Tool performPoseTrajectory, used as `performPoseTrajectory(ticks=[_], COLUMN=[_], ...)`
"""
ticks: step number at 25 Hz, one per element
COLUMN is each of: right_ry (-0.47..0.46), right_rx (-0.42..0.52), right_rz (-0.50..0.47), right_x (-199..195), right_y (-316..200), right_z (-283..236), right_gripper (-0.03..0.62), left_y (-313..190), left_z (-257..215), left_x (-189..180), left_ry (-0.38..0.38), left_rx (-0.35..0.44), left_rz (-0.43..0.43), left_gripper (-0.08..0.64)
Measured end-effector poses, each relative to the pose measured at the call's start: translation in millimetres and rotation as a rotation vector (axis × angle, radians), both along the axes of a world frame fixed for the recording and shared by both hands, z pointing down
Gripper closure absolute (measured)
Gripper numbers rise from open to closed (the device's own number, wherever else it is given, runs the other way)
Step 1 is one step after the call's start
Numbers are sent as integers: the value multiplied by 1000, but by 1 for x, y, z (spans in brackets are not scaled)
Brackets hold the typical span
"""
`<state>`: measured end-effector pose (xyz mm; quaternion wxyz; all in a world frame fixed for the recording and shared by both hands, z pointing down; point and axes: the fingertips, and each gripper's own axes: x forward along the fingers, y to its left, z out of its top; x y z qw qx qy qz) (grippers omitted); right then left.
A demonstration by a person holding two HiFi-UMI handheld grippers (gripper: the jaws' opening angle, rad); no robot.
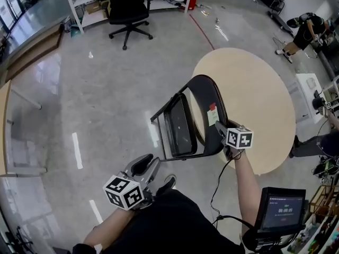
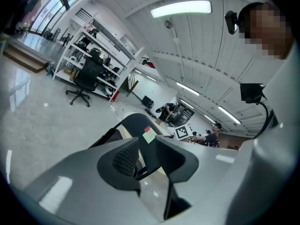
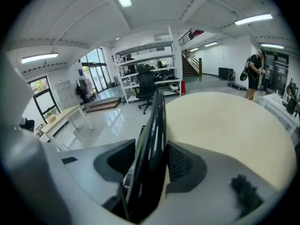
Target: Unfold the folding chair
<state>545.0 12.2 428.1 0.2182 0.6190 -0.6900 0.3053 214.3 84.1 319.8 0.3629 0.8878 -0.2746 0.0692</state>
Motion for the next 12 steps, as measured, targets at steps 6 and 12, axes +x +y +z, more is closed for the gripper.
performPoseTrajectory(ticks=[6, 12], right_ry=[60, 73], right_rx=[-67, -70], right_rz=[-3, 28], right_x=[-12, -34], right_y=[3, 3], right_z=[14, 10], right_gripper=[460, 471], left_y=[0, -23], left_z=[-3, -6], left_x=[-23, -38], left_ry=[-28, -39], left_rx=[-4, 15], left_rz=[-62, -89], left_gripper=[456, 463])
